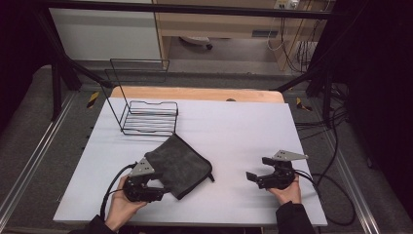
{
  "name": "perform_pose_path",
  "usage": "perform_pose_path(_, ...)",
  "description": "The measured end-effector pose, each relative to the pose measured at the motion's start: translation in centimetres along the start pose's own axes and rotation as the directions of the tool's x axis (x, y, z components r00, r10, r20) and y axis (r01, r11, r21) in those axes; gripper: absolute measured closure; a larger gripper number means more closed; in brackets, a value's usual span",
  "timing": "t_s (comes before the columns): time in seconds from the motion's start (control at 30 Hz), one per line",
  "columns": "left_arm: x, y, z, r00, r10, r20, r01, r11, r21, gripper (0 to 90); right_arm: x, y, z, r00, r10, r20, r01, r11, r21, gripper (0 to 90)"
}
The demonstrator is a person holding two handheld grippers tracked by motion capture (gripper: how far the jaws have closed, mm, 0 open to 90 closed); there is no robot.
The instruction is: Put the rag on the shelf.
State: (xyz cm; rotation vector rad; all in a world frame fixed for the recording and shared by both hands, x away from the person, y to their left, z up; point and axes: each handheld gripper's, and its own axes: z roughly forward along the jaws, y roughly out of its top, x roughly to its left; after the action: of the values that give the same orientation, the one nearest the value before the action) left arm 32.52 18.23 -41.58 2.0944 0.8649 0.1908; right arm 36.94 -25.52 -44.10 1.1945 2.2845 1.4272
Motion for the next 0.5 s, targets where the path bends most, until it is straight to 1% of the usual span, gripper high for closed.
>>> perform_pose_path(0.1, -0.8, 0.1, 0.7, 0.9997, -0.009, 0.024, 0.009, 0.9998, 0.020, 41.8, 0.1, 0.0, 0.1, 1.0000, -0.003, -0.001, 0.003, 1.000, 0.004, 1.6)
perform_pose_path(0.13, -1.0, 0.1, 0.9, 0.9995, -0.015, 0.027, 0.014, 0.9995, 0.027, 44.3, 0.2, 0.0, 0.1, 1.0000, -0.003, -0.003, 0.003, 1.000, 0.005, 1.8)
perform_pose_path(0.2, -1.5, 0.1, 1.4, 0.9992, -0.020, 0.036, 0.018, 0.9990, 0.041, 45.1, 0.2, 0.0, 0.2, 1.0000, 0.000, -0.004, 0.000, 1.000, 0.005, 1.8)
perform_pose_path(0.27, -1.9, 0.1, 2.0, 0.9986, -0.018, 0.049, 0.015, 0.9983, 0.057, 48.2, 0.3, 0.0, 0.4, 1.0000, 0.000, -0.006, 0.001, 1.000, 0.011, 1.9)
perform_pose_path(0.33, -2.3, 0.1, 2.5, 0.9991, -0.010, 0.041, 0.007, 0.9975, 0.070, 49.9, 0.3, 0.0, 0.4, 1.0000, 0.001, -0.005, -0.001, 1.000, 0.017, 1.9)
perform_pose_path(0.37, -2.6, 0.0, 2.9, 0.9997, -0.001, 0.024, -0.001, 0.9968, 0.080, 50.8, 0.3, 0.0, 0.4, 1.0000, 0.001, -0.004, -0.001, 1.000, 0.015, 2.1)
perform_pose_path(0.4, -2.6, 0.0, 2.9, 0.9997, -0.001, 0.024, -0.001, 0.9968, 0.080, 51.6, 0.3, 0.0, 0.4, 1.0000, 0.004, -0.005, -0.004, 1.000, 0.014, 2.4)
perform_pose_path(0.43, -2.7, 0.0, 3.1, 0.9999, -0.001, 0.017, 0.000, 0.9962, 0.087, 51.6, 0.3, 0.0, 0.4, 1.0000, 0.004, -0.005, -0.004, 1.000, 0.014, 2.4)
perform_pose_path(0.5, -2.7, -0.2, 3.5, 1.0000, 0.000, 0.000, 0.000, 0.9954, 0.095, 54.4, 0.4, 0.0, 0.6, 0.9999, 0.007, -0.009, -0.006, 1.000, 0.010, 3.1)
